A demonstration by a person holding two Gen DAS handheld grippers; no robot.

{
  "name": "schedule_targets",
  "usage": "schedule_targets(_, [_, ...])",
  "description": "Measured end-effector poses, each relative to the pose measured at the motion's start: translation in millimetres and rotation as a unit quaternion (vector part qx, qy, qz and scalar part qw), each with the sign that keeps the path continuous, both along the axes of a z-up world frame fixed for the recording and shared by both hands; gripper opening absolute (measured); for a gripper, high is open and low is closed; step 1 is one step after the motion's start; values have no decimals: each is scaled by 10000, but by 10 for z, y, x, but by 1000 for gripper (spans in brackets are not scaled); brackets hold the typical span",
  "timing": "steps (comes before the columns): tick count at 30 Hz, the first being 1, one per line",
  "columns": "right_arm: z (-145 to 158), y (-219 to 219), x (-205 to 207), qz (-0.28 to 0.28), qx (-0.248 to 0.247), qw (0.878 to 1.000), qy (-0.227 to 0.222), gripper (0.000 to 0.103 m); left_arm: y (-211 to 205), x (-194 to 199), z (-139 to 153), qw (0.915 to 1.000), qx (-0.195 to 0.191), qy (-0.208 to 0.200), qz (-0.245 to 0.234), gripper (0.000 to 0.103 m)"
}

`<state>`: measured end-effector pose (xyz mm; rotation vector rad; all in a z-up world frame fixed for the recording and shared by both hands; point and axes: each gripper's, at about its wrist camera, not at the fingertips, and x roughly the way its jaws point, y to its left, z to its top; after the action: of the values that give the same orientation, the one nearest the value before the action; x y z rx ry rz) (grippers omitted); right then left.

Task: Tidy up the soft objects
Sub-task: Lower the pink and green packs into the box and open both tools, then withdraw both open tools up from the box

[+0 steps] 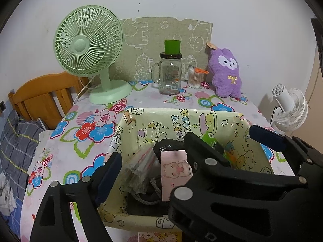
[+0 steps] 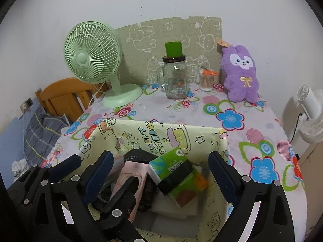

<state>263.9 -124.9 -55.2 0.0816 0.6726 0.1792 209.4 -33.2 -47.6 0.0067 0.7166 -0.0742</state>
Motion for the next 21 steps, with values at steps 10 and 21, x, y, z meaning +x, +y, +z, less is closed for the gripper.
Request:
schedule_targets(10, [101,-49,-241,-199,-132,9997,-57,97,-53,-215,91,9997,42,-196,-124,89])
schedule_targets(21, [298,-44,-610,-374,-279,9985,-276,97,-61,-537,263,9991,20,-378,-174,92])
